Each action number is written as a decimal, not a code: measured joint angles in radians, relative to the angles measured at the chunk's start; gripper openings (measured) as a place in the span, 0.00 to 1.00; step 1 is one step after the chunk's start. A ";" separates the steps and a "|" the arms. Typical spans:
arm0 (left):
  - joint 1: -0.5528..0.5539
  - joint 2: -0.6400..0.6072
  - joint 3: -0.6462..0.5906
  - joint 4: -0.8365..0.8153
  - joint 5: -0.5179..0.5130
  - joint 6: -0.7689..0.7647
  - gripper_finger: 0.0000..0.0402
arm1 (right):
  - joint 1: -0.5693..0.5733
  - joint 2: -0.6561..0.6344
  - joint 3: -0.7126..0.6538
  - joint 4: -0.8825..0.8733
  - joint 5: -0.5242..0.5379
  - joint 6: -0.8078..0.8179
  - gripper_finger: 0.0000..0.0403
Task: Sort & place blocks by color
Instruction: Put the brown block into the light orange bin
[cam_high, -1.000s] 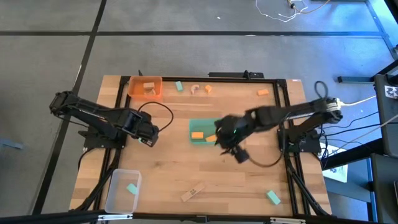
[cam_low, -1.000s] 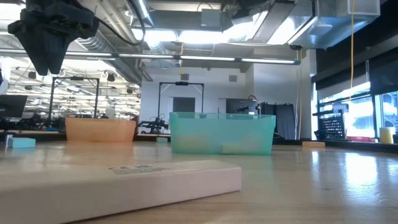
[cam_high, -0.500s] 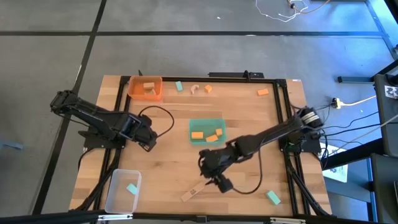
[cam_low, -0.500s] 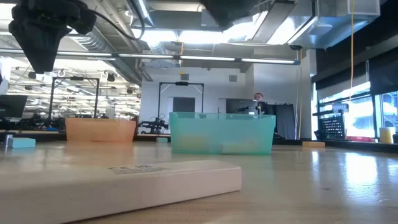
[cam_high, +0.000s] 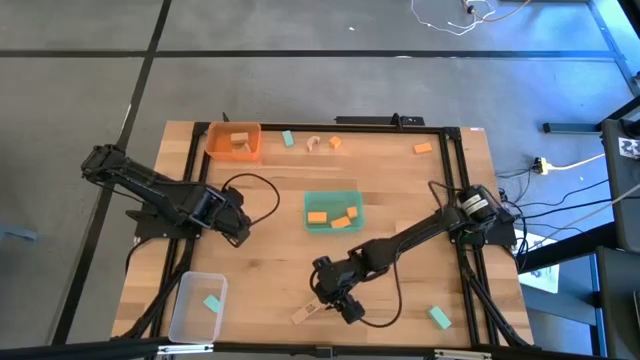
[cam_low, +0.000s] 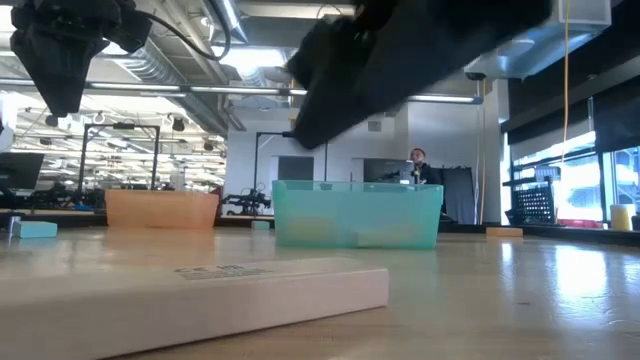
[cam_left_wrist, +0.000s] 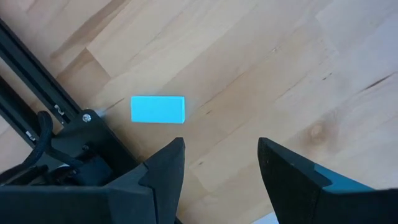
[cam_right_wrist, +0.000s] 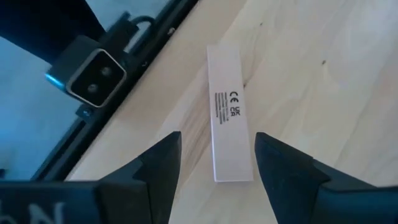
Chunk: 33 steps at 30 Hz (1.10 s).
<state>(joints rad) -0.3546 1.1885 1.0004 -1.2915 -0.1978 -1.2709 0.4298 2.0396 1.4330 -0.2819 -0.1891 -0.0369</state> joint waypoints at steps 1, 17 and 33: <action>0.000 0.000 0.000 0.000 0.000 0.000 0.48 | 0.000 0.011 0.000 0.006 0.006 -0.002 0.51; 0.000 0.000 0.000 0.005 0.000 0.025 0.48 | 0.000 0.106 0.000 0.068 0.013 -0.027 0.51; 0.000 0.000 0.000 0.005 0.000 0.026 0.48 | -0.002 0.159 0.003 0.077 0.103 0.007 0.47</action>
<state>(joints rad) -0.3542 1.1889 1.0004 -1.2868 -0.1974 -1.2449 0.4282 2.1983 1.4365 -0.2054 -0.0856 -0.0303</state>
